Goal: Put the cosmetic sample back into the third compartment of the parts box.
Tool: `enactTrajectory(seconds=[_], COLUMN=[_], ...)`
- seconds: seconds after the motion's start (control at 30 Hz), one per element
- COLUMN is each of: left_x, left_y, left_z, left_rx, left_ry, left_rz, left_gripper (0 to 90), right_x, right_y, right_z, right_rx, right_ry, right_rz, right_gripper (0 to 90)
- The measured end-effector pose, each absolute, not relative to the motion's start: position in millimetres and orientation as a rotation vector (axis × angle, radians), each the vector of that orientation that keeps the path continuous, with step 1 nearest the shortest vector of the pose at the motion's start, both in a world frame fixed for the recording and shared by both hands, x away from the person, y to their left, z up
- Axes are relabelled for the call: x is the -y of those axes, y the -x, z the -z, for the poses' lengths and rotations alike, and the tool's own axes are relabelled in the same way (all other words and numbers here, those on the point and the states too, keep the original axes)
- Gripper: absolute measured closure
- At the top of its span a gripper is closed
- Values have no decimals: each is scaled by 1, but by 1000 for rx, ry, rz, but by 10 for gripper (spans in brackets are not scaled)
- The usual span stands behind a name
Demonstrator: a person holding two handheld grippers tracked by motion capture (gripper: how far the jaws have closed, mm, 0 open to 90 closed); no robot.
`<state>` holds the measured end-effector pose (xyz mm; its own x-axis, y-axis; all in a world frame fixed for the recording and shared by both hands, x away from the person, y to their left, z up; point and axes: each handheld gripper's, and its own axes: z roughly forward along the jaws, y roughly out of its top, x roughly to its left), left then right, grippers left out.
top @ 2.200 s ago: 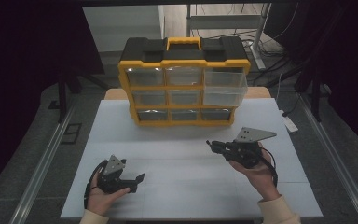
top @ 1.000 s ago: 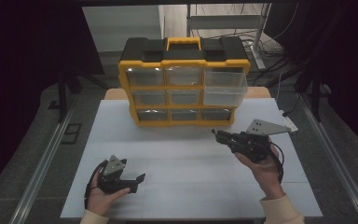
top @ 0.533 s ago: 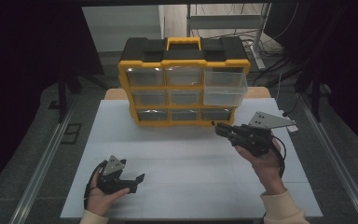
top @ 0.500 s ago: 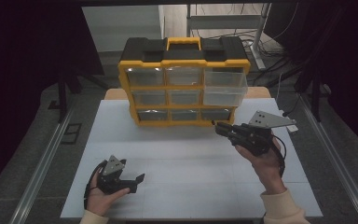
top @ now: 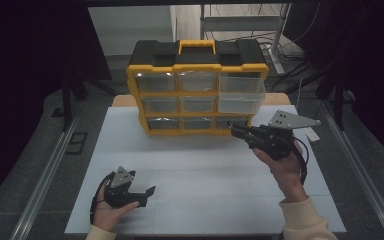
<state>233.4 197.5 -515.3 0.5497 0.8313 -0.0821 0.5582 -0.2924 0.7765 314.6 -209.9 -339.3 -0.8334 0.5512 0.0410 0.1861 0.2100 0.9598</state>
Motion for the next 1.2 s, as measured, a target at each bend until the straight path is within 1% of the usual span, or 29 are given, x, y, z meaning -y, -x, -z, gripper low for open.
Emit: enactTrajectory(seconds=[0.93, 1.2], left_x=[-199, -199], left_y=[-233, -233], left_z=[515, 515], left_rx=[-1121, -1122], left_ry=[-1981, -1980], left_rz=[-435, -434], left_gripper=[98, 98], right_x=[211, 213], right_y=[-327, -334], right_z=[301, 282], right_rx=[-2125, -2068], right_ry=[-672, -679], right_rz=[-1629, -1643], right_gripper=[809, 808])
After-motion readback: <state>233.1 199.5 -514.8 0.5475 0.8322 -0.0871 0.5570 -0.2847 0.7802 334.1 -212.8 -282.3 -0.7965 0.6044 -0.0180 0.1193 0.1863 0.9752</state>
